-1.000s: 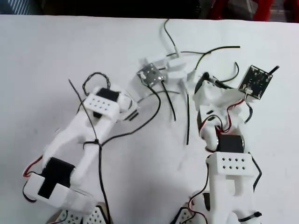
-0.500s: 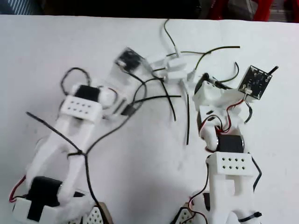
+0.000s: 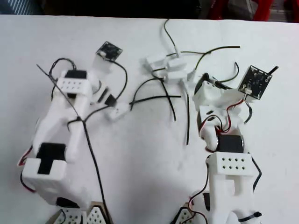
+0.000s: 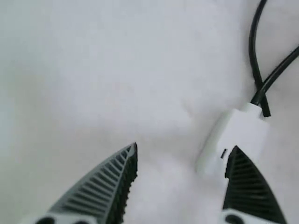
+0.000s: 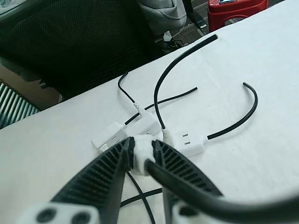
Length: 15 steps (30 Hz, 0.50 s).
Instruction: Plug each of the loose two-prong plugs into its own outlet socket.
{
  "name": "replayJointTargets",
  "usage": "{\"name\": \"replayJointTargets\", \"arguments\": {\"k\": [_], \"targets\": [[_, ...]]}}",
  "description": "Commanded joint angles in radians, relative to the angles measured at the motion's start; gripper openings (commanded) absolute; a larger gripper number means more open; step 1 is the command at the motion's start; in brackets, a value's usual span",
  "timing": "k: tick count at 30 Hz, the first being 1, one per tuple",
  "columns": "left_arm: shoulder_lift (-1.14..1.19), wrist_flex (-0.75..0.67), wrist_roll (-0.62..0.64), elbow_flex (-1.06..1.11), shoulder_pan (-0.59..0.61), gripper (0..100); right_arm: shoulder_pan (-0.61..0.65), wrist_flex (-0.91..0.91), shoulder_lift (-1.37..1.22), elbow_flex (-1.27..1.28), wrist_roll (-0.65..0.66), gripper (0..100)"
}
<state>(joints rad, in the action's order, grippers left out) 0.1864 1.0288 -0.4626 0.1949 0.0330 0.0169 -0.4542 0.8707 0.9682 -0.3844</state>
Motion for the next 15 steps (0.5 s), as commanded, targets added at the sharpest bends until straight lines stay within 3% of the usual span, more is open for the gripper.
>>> {"name": "replayJointTargets", "arguments": {"k": [1, 7, 15], "targets": [[0.004, 0.204, -0.02, -0.18, -0.076, 30, -0.005, 0.022, 0.025, -0.009, 0.002, 1.9], [0.036, 0.313, -0.135, -0.187, -0.182, 30, -0.005, 0.022, 0.025, -0.009, 0.002, 1.9], [0.268, 0.265, -0.141, -0.276, -0.142, 29, -0.005, 0.022, 0.025, -0.009, 0.002, 1.9]]}}
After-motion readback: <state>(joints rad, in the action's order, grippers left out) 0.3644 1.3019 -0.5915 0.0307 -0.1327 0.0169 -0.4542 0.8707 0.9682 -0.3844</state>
